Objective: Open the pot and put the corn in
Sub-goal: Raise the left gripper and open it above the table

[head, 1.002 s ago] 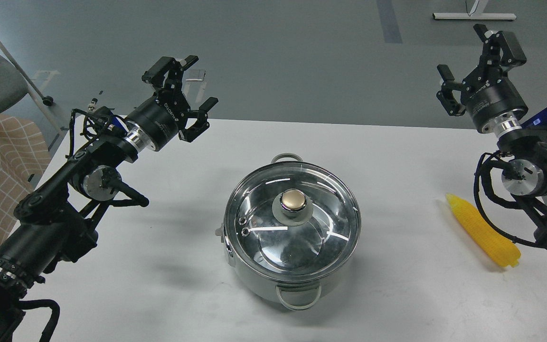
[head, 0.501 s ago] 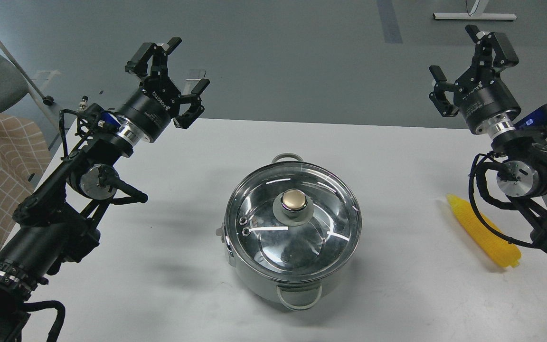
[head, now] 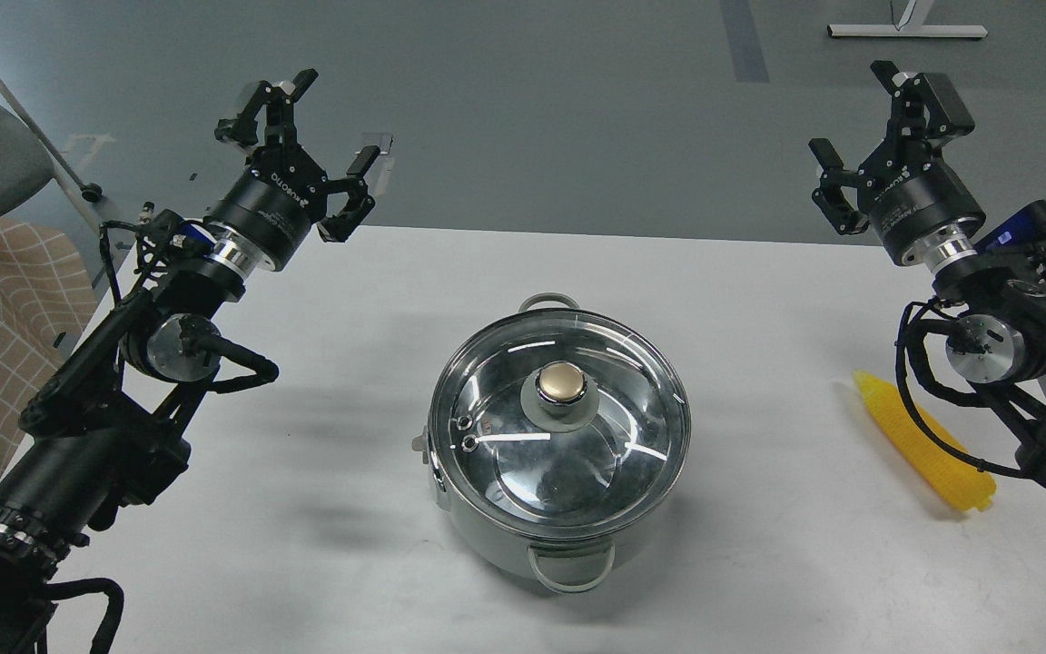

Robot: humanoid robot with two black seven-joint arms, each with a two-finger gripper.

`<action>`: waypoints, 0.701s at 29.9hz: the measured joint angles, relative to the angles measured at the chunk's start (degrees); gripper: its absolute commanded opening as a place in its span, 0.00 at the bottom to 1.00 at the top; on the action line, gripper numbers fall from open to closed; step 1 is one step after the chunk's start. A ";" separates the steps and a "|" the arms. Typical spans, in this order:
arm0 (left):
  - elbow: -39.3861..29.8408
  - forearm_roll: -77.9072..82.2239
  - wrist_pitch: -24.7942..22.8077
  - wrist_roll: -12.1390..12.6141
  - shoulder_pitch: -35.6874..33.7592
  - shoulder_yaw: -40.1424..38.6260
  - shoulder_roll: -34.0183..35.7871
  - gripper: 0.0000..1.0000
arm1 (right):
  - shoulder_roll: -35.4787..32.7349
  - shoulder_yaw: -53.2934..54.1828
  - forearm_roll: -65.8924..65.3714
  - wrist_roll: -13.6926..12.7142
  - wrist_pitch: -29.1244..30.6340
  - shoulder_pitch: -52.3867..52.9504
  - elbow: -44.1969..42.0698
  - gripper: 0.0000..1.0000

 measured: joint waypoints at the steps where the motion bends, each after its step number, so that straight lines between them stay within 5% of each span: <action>1: 0.01 0.00 0.49 -1.47 0.10 0.34 0.05 0.98 | 0.00 -0.01 0.00 0.00 0.00 0.00 -0.01 0.99; 5: 0.01 0.34 1.39 -4.17 0.10 0.94 0.14 0.98 | -0.07 -0.01 -0.01 0.00 -0.05 0.00 -0.01 0.99; 21: -6.16 8.21 2.87 -4.81 1.63 0.78 2.21 0.98 | -0.32 0.17 -0.01 0.00 0.02 0.05 0.43 0.99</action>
